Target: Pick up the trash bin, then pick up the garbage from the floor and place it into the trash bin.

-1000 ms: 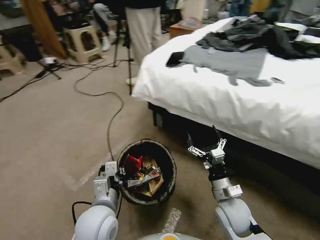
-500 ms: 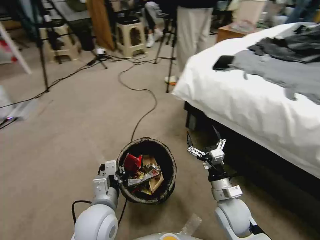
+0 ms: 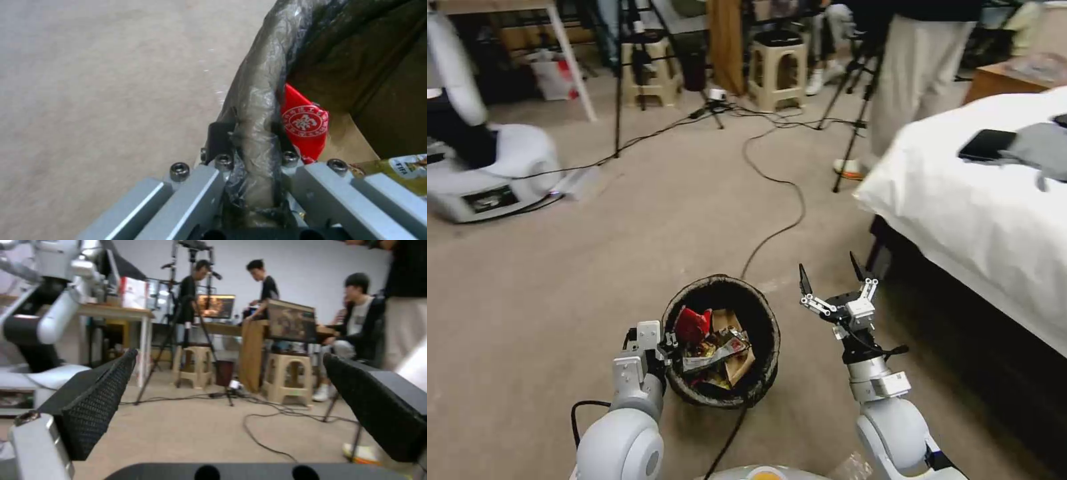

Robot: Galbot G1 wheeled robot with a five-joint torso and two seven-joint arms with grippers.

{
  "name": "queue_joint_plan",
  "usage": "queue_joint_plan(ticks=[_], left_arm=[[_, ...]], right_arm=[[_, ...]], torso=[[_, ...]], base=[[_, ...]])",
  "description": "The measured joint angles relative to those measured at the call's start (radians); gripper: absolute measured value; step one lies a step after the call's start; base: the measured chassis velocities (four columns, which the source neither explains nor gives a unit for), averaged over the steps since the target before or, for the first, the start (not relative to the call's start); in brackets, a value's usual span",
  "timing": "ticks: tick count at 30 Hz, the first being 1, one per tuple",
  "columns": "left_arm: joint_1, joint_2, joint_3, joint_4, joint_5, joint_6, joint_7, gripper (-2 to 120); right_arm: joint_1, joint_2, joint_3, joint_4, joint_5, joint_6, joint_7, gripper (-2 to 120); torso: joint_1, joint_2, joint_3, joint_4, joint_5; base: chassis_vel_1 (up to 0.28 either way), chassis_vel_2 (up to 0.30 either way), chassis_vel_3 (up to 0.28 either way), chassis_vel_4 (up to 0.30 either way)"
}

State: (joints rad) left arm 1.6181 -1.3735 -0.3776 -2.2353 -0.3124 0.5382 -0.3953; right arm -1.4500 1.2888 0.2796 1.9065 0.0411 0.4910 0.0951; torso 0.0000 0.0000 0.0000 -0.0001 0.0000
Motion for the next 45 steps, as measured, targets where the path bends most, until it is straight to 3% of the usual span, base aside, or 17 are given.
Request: queue_joint_plan(ticks=[23,27,32,36,45], left_arm=[[-0.006,0.004,-0.027,-0.003,-0.021,-0.014,-0.012,0],[-0.016,0.003,-0.045,-0.003,-0.063,0.023,-0.037,0],[-0.042,0.002,-0.097,0.010,-0.196,0.151,-0.109,0],[-0.056,0.007,-0.146,0.040,-0.254,0.196,-0.119,0],[-0.067,0.021,-0.215,0.111,-0.353,0.196,-0.122,0]], right_arm=[[-0.001,-0.007,-0.003,0.000,-0.002,0.003,-0.002,100],[-0.003,-0.005,-0.002,-0.001,-0.003,0.006,-0.002,100],[-0.007,0.000,0.000,-0.009,-0.009,0.018,-0.002,100],[-0.008,0.000,0.003,-0.009,-0.010,0.021,-0.002,100],[-0.009,0.005,0.003,-0.011,-0.010,0.026,-0.003,100]], torso=[[0.000,0.000,0.000,0.0000,0.0000],[0.000,0.000,0.000,0.0000,0.0000],[0.000,0.000,0.000,0.0000,0.0000],[0.000,0.000,0.000,0.0001,-0.0002],[0.000,0.000,0.000,0.0004,0.0008]], base=[[0.030,0.028,0.030,0.029],[0.000,0.000,0.000,0.000],[0.000,0.000,0.000,0.000],[0.000,0.000,0.000,0.000],[0.000,0.000,0.000,0.000]])
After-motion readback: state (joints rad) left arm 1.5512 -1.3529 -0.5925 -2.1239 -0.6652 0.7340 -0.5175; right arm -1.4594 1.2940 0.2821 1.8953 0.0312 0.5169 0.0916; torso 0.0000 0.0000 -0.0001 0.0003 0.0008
